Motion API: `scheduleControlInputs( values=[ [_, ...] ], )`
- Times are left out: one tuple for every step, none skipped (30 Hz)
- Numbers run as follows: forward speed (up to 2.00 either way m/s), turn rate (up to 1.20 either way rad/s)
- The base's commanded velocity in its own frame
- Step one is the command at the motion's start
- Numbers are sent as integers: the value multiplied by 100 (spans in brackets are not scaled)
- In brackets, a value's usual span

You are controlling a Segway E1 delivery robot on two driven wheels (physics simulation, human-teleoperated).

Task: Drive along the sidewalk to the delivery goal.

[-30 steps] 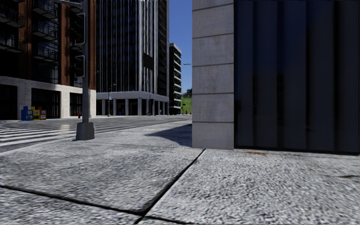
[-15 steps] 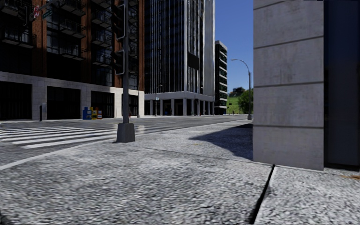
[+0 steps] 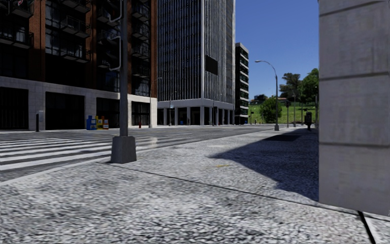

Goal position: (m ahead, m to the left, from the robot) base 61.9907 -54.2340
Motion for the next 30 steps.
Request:
scheduleControlInputs(
  values=[
    [200,0],
    [200,0],
    [200,0],
    [200,0],
    [200,0],
    [200,0],
    [200,0],
    [200,0],
    [200,0],
    [200,0],
    [200,-11],
    [200,-22],
    [200,-22],
    [200,-27],
    [200,-28],
    [200,-29],
    [200,-29],
    [200,-29],
    [200,-30],
    [200,-31],
    [200,-32],
    [200,-32],
    [200,-32],
    [200,-32],
    [200,-32],
    [200,-32],
    [200,-33],
    [200,-33],
    [200,-33],
    [200,-33]
  ],
)
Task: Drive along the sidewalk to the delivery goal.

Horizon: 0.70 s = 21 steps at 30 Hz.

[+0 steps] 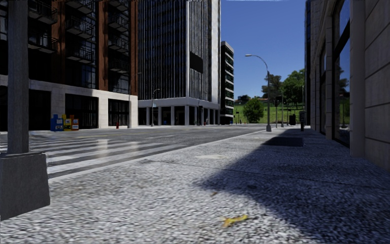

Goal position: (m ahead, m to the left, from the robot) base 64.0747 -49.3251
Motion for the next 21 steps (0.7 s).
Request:
scheduleControlInputs(
  values=[
    [200,-34],
    [200,-36],
    [200,-36],
    [200,-39],
    [200,-41],
    [200,-41],
    [200,-41],
    [200,-41],
    [200,-41],
    [200,-41],
    [200,-41],
    [200,-41],
    [200,-41],
    [200,-41],
    [200,-41],
    [200,-41],
    [200,-41],
    [200,-41],
    [200,-41],
    [200,-41],
    [200,-41]
  ],
)
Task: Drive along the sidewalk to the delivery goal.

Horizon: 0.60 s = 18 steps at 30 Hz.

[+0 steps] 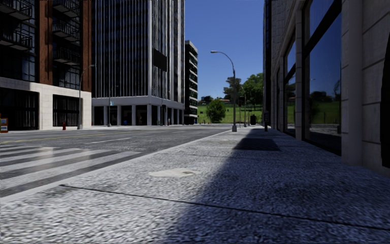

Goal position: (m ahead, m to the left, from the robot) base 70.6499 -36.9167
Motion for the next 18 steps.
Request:
scheduleControlInputs(
  values=[
    [200,-41],
    [200,-41],
    [200,-41],
    [200,-41],
    [200,-41],
    [200,-41],
    [200,-41],
    [200,-41],
    [200,-41],
    [200,-41],
    [200,-41],
    [200,-41],
    [200,-41],
    [200,-41],
    [200,-41],
    [200,-41],
    [200,-41],
    [200,-41]
  ],
)
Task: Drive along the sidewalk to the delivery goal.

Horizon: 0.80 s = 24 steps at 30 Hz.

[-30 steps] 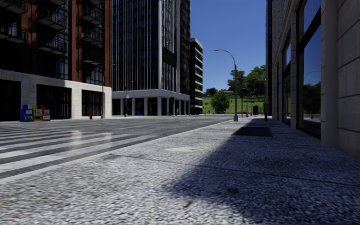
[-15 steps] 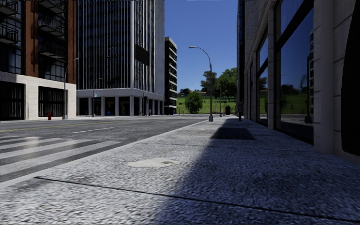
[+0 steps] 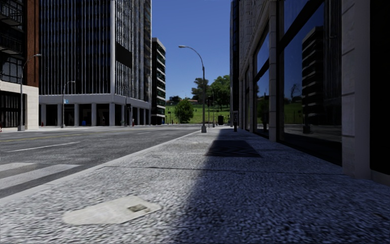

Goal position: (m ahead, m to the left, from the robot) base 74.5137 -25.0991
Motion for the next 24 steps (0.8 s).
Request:
scheduleControlInputs(
  values=[
    [200,-41],
    [200,-41],
    [200,-41],
    [200,-41],
    [200,-41],
    [200,-41],
    [200,-41],
    [200,-41],
    [200,-41],
    [200,-41],
    [200,-41],
    [200,-41],
    [200,-41],
    [200,-41],
    [200,-41],
    [200,-41],
    [200,0],
    [200,0],
    [200,0],
    [200,0],
    [200,0],
    [200,0],
    [200,0],
    [200,0]
  ],
)
